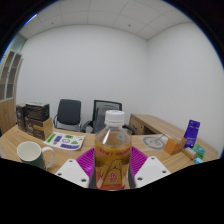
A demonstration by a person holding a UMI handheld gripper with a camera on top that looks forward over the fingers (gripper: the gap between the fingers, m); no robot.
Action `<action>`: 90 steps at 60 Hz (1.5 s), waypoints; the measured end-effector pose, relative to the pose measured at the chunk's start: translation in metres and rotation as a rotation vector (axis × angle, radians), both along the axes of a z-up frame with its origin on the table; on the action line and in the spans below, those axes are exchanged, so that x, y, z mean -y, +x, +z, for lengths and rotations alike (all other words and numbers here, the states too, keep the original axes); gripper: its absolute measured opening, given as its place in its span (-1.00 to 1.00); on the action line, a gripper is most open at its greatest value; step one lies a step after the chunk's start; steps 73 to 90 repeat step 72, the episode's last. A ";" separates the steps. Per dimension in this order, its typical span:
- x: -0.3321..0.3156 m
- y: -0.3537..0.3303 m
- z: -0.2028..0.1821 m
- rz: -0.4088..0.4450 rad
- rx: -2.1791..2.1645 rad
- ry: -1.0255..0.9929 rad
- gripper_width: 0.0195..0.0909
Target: Pour water
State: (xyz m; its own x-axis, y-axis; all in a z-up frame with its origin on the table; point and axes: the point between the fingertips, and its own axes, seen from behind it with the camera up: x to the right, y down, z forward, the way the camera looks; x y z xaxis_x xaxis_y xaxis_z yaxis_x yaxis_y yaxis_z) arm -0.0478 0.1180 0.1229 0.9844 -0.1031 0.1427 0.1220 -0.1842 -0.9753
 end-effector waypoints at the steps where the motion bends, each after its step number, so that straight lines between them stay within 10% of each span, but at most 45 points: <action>1: -0.002 0.008 -0.012 0.003 0.001 -0.006 -0.27; 21: -0.007 0.023 -0.037 0.010 -0.106 -0.024 -0.18; 34: 0.006 0.029 -0.030 0.016 -0.028 -0.078 0.86; 72: 0.336 -0.093 0.032 0.200 -0.253 -0.031 0.80; 90: 0.336 -0.093 0.032 0.200 -0.253 -0.031 0.80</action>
